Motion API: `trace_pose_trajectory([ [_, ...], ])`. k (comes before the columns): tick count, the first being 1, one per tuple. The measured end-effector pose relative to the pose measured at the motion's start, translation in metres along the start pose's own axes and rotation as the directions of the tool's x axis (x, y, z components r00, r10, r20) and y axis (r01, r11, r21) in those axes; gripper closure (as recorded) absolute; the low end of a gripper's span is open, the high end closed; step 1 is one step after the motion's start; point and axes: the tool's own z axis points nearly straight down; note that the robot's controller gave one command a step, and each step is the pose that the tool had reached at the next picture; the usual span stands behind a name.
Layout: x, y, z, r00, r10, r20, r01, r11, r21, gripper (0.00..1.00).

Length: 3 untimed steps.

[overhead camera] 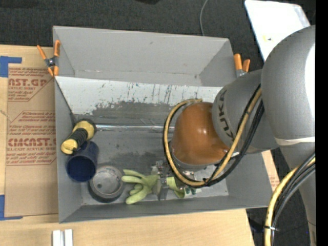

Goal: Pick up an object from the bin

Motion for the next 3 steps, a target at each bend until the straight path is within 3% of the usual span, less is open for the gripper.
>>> trace_pose_trajectory([
  [1, 0.0, 0.0, 0.0, 1.0, 0.0, 0.0, 0.0, 1.0, 0.0, 1.0],
  [2, -0.003, 0.001, -0.066, 1.0, 0.03, -0.006, -0.03, 1.0, 0.0, 1.0],
  [3, -0.002, 0.004, -0.141, 1.0, -0.023, -0.01, 0.023, 1.0, 0.0, 1.0],
])
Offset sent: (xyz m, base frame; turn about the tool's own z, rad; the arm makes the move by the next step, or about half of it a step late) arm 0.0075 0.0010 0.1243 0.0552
